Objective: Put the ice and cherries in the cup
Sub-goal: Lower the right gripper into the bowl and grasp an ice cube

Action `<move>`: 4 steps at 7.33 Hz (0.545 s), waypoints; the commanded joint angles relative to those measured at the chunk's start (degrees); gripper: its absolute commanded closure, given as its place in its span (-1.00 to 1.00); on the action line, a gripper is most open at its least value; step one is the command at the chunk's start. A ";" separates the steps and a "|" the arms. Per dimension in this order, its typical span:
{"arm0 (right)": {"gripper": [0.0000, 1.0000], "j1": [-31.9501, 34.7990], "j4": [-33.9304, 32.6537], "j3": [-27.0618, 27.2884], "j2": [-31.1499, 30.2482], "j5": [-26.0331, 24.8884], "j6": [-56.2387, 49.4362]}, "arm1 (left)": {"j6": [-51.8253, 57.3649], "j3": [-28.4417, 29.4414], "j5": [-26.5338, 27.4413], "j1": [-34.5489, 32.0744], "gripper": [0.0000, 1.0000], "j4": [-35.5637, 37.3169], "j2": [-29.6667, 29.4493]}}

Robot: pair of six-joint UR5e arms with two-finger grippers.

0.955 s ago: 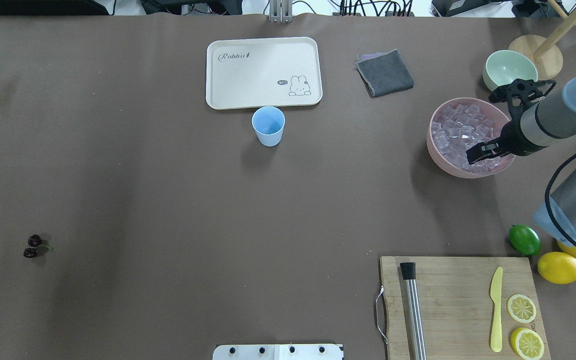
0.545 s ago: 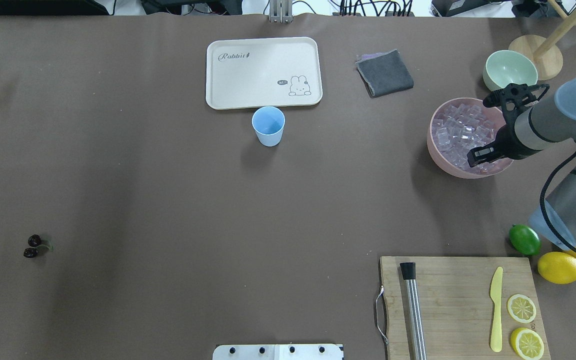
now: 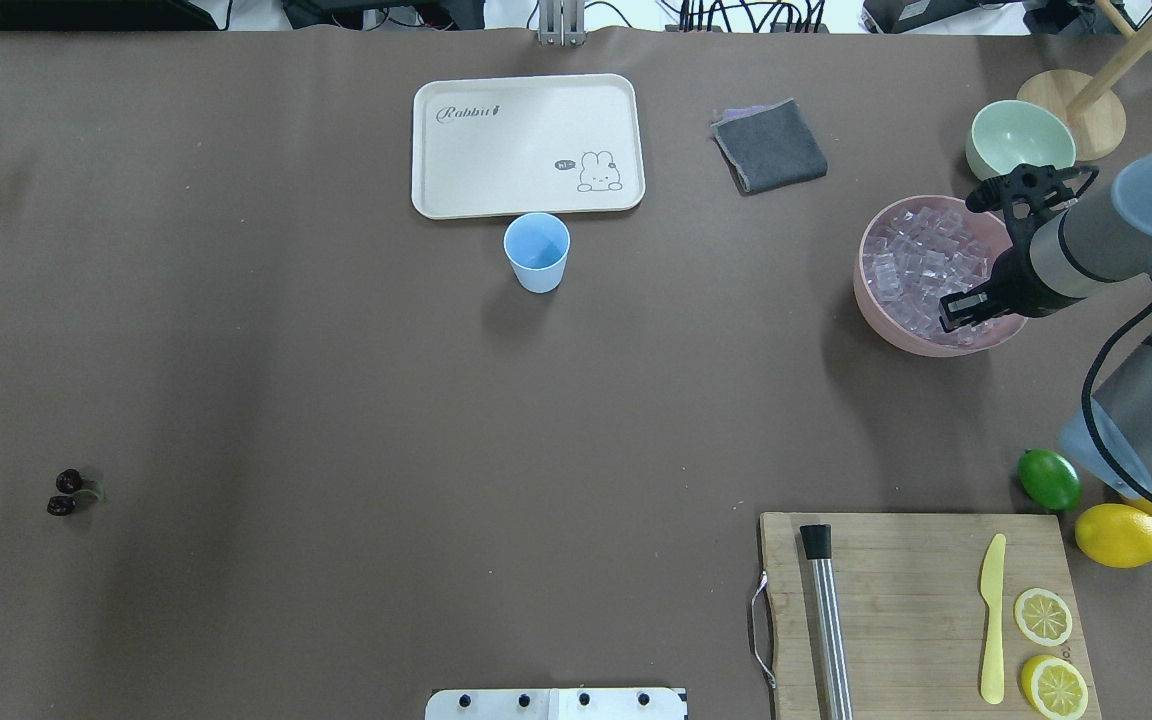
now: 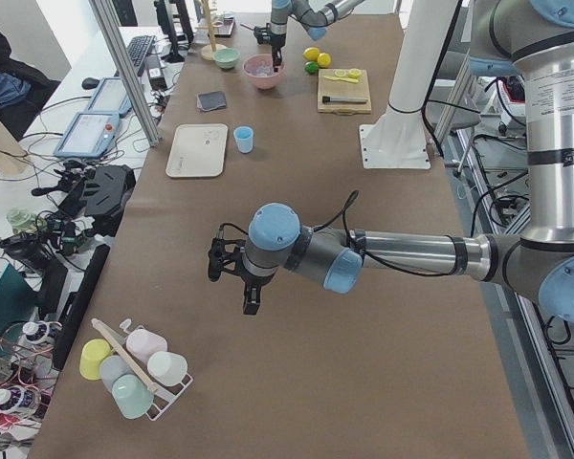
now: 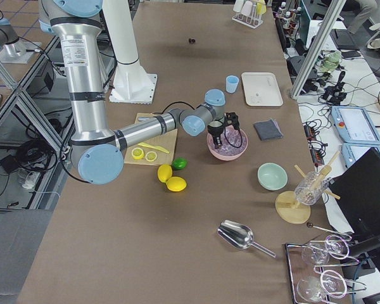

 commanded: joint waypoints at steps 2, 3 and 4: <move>0.40 2.70 -0.22 0.63 0.81 1.56 0.17 | 0.02 -0.12 0.00 0.09 -0.96 -0.01 -0.29; 0.41 3.76 -5.01 1.07 4.90 2.88 2.35 | -0.07 -0.12 0.00 0.09 -0.96 -0.01 -0.38; 0.41 3.69 -16.20 1.25 13.04 2.63 5.59 | -0.07 -0.12 0.00 0.09 -0.96 -0.10 -0.38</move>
